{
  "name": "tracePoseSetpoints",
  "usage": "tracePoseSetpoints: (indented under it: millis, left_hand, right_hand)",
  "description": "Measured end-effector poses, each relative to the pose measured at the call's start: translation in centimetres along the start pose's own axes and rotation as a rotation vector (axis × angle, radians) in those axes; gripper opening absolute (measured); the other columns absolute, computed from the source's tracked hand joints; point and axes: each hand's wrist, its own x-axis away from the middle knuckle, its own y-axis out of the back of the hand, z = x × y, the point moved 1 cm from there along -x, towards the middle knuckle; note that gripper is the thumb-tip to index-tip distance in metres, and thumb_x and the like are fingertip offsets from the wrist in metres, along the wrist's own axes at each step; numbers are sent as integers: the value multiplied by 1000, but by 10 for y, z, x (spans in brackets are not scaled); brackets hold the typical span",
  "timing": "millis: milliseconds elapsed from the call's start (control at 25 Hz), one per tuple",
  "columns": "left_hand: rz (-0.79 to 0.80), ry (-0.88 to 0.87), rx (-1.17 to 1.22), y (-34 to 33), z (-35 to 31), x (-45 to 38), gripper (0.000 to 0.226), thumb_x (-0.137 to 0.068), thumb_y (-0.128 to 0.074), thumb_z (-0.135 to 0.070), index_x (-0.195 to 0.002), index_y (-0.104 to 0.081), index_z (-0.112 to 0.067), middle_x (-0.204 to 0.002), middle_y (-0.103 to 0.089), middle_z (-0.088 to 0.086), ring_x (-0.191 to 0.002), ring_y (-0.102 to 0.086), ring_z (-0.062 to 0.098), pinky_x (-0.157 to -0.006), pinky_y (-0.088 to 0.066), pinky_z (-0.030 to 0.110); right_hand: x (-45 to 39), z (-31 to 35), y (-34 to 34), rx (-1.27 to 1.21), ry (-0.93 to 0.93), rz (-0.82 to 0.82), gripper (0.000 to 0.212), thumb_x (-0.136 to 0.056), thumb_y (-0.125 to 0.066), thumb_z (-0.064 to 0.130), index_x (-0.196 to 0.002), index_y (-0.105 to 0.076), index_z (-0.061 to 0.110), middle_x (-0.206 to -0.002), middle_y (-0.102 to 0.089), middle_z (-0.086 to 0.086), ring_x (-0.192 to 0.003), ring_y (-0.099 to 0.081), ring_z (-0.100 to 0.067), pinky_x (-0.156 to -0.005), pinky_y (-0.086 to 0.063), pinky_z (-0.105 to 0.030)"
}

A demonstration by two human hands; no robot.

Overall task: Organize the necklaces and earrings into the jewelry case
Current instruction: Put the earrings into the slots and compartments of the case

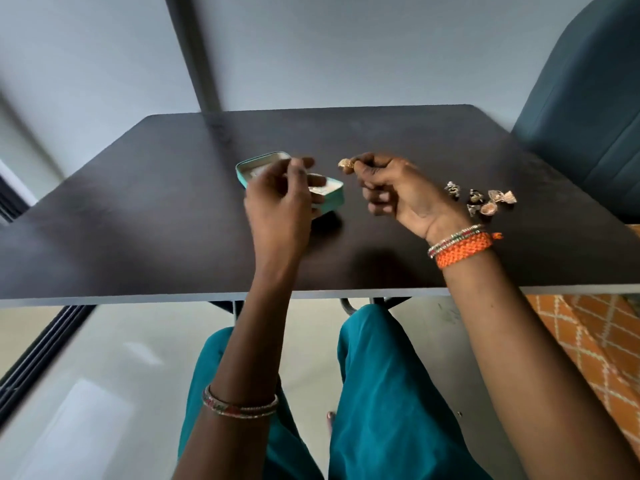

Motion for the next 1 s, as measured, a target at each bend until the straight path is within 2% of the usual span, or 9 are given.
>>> tracePoseSetpoints:
  millis: [80,120,200,240,320,440,600,760,1000]
  left_hand:
    - [-178,-241,-318,13,3,-10,27,-93,-50,-29,-112,-65,-16,-98,-71,2,-87,-66,14,-58,-47,13]
    - [-178,-240,-478,18,11,-18,38,-91,-51,-38,-123,-57,-19,-114,-67,2,-104,-61,18,-72,-50,17]
    - [-24,-79,-730,26,32,-32,70,-86,-53,-55,-143,-34,-21,-139,-50,5,-129,-44,26,-103,-41,41]
    - [67,-14,-778,30,41,-36,80,-84,-55,-57,-148,-25,-19,-144,-45,7,-133,-40,27,-108,-35,48]
    - [208,12,-777,38,50,-38,83,-85,-59,-45,-151,-18,-15,-146,-44,9,-133,-42,27,-109,-34,45]
    - [272,-35,-822,50,53,-36,69,-87,-56,-26,-149,-26,-14,-138,-53,10,-123,-51,27,-101,-39,31]
    - [251,-89,-851,48,50,-30,57,-85,-49,-26,-140,-43,-12,-133,-57,10,-118,-54,27,-97,-40,32]
    - [236,-82,-841,48,52,-32,54,-89,-51,-18,-142,-40,-13,-134,-56,12,-120,-52,29,-98,-40,34]
    - [250,-63,-818,49,52,-31,65,-79,-43,-32,-142,-40,-16,-133,-57,12,-116,-54,29,-95,-43,35]
  right_hand:
    - [-25,-4,-1,43,-36,-44,15,-92,-54,10,-87,-67,13,-55,-30,7,-42,-21,-4,-40,-14,-18]
    - [-36,-5,-2,76,-53,-60,14,-91,-54,10,-87,-67,14,-53,-29,8,-41,-20,-4,-38,-14,-16]
    - [-53,-9,-4,148,-115,-47,14,-90,-53,11,-86,-65,14,-49,-29,10,-38,-19,-3,-36,-14,-14]
    - [-59,-11,-5,184,-162,-21,14,-89,-51,12,-85,-64,15,-48,-29,11,-37,-18,-3,-36,-13,-14]
    - [-63,-15,-5,240,-246,48,16,-88,-50,14,-80,-63,15,-45,-27,12,-36,-15,-2,-37,-10,-15]
    - [-63,-21,-3,307,-277,136,18,-87,-50,15,-74,-62,15,-43,-22,11,-36,-12,-4,-36,-8,-16]
    - [-62,-23,-6,354,-302,176,24,-87,-50,13,-68,-63,19,-43,-23,12,-35,-13,-3,-35,-11,-13]
    - [-60,-24,-6,372,-313,180,23,-87,-51,13,-69,-64,17,-44,-22,11,-36,-12,-4,-35,-11,-13]
    - [-56,-23,-8,450,-275,170,14,-86,-55,12,-75,-63,14,-43,-26,12,-36,-16,-3,-35,-13,-14]
